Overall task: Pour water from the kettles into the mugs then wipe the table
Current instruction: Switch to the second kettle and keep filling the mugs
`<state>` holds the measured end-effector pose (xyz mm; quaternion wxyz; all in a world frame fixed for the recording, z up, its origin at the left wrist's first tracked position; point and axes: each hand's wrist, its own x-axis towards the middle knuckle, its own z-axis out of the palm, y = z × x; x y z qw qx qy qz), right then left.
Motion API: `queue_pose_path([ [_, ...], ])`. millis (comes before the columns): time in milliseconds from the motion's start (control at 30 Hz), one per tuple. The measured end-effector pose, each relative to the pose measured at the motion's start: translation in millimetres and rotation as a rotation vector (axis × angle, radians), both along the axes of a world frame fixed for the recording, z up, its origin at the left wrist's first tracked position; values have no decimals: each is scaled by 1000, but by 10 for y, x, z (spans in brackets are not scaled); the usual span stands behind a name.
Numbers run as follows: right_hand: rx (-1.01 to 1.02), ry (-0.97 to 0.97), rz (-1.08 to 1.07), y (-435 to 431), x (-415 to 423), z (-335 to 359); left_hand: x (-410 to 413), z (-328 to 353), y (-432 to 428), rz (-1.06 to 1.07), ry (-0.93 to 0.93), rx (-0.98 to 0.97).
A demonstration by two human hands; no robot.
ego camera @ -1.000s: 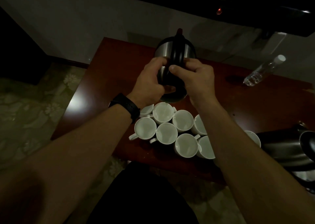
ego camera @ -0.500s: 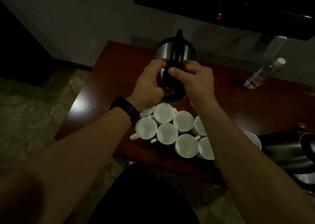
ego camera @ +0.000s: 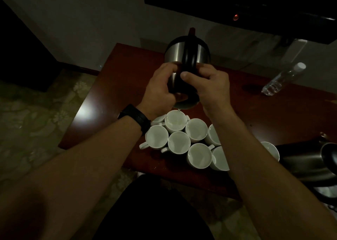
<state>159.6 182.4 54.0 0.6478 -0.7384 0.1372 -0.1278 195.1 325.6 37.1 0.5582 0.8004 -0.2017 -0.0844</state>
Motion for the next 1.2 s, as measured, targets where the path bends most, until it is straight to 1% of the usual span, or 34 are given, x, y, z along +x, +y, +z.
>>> queue_pose_path([
  [400, 4, -8, -26, 12, -35, -9, -7, -14, 3, -15, 15, -6],
  [667, -12, -1, 2, 47, -69, -5, -3, -14, 39, -3, -20, 24],
  [1200, -12, 0, -7, 89, -54, 18, 10, -18, 81, -2, -42, 12],
])
